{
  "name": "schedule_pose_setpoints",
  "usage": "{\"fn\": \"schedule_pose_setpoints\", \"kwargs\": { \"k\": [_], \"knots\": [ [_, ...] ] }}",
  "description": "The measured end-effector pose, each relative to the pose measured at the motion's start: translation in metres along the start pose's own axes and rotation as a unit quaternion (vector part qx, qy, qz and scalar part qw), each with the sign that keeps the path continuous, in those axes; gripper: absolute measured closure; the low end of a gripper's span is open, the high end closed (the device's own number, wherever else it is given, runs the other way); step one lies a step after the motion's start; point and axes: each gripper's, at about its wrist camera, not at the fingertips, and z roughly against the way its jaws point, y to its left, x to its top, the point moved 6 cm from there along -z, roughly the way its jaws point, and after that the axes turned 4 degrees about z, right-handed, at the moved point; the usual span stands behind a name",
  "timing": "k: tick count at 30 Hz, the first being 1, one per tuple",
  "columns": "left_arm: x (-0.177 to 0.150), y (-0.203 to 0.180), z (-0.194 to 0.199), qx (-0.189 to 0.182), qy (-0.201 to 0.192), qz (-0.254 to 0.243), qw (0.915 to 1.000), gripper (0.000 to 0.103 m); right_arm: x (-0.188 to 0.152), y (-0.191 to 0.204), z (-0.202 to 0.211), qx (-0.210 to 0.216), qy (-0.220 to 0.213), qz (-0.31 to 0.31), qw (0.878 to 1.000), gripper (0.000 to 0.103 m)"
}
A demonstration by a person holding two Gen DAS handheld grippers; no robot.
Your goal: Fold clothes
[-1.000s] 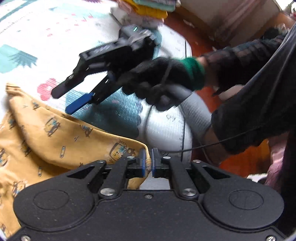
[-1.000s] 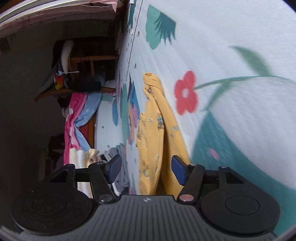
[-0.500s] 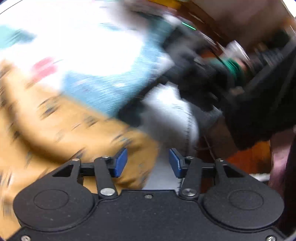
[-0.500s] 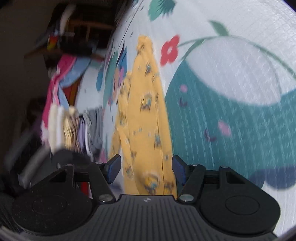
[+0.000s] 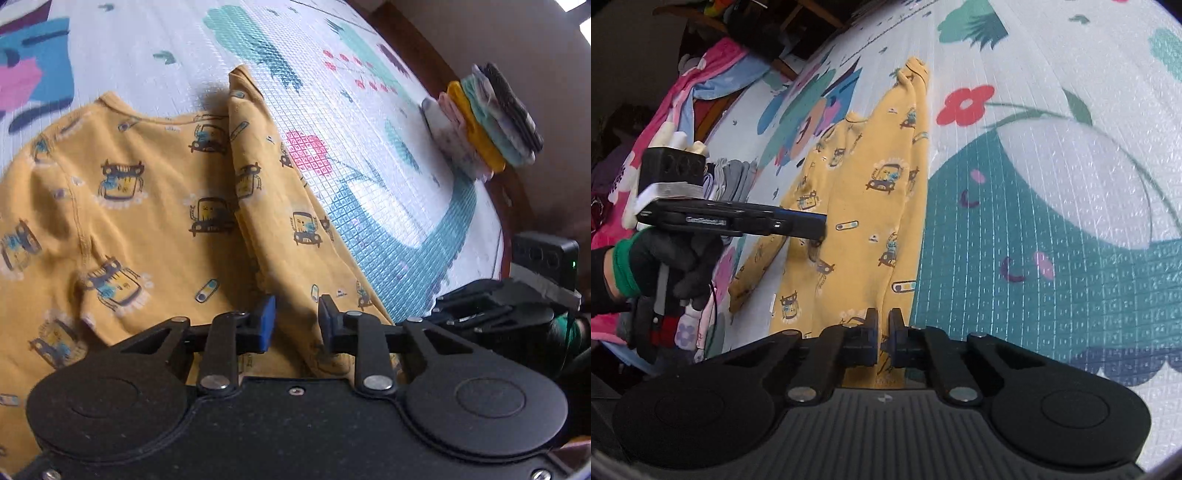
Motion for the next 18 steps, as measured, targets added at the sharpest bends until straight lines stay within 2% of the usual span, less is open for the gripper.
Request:
{"fn": "schedule_pose_setpoints", "kwargs": {
  "k": [2, 5, 11, 15, 17, 18],
  "knots": [
    [-0.001, 0.004, 0.004, 0.005, 0.000, 0.008, 1.0000, 0.078, 0.002, 0.001, 0.002, -0.002, 0.000, 0.001, 1.000, 0.096],
    [-0.004, 0.018, 0.019, -0.008, -0.019, 0.055, 0.9983, 0.078, 0.003, 0.001, 0.003, -0.014, 0.007, 0.002, 1.000, 0.099],
    [-0.024, 0.025, 0.021, -0.031, -0.036, 0.075, 0.9961, 0.080, 0.002, -0.003, 0.010, -0.032, 0.008, -0.013, 0.999, 0.099],
    [-0.029, 0.012, 0.023, -0.055, -0.047, 0.069, 0.9950, 0.084, 0.011, 0.011, 0.014, -0.014, -0.009, 0.006, 1.000, 0.093],
    [-0.034, 0.007, 0.019, -0.057, -0.033, 0.073, 0.9952, 0.084, 0.016, 0.015, 0.010, -0.012, -0.010, 0.018, 1.000, 0.090],
    [-0.037, 0.005, 0.017, -0.058, -0.024, 0.076, 0.9951, 0.084, 0.018, 0.017, 0.007, -0.011, -0.009, 0.023, 1.000, 0.082]
  ]
}}
